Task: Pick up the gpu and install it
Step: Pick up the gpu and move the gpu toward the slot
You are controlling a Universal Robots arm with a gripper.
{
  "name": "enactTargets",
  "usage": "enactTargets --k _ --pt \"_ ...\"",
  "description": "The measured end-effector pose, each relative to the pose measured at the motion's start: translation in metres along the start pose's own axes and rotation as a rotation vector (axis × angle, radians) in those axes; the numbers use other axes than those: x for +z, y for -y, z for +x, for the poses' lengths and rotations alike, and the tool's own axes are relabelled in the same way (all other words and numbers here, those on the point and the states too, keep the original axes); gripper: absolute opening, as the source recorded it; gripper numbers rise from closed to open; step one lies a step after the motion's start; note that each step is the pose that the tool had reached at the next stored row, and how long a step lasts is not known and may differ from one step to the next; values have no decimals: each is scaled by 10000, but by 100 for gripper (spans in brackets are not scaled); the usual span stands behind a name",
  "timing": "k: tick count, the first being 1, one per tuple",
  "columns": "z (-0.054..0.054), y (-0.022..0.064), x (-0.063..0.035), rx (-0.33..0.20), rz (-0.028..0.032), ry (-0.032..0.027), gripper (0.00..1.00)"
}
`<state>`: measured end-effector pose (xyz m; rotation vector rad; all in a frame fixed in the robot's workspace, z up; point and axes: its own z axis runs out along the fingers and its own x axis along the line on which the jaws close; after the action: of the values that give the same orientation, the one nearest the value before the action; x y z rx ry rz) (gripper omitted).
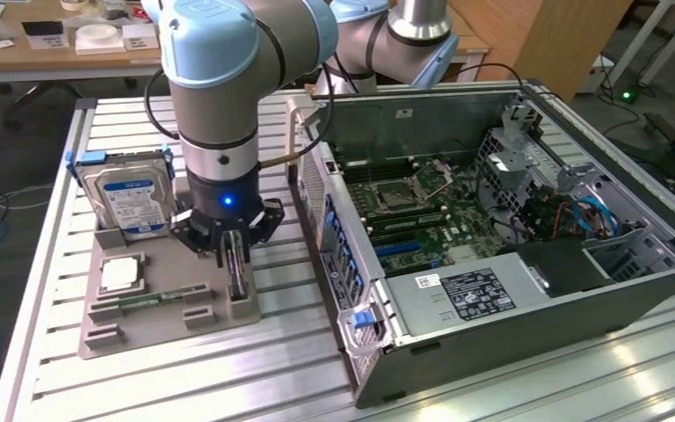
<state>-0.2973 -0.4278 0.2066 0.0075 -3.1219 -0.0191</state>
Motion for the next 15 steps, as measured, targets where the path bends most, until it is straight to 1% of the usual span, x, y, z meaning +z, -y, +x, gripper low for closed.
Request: enactTargets --k 5,7,8,15 --pt "0 0 0 0 -1 0 42" --pt "0 0 0 0 0 0 40" --pt "0 0 0 0 -1 0 34" --pt "-3 0 0 0 -1 0 32"
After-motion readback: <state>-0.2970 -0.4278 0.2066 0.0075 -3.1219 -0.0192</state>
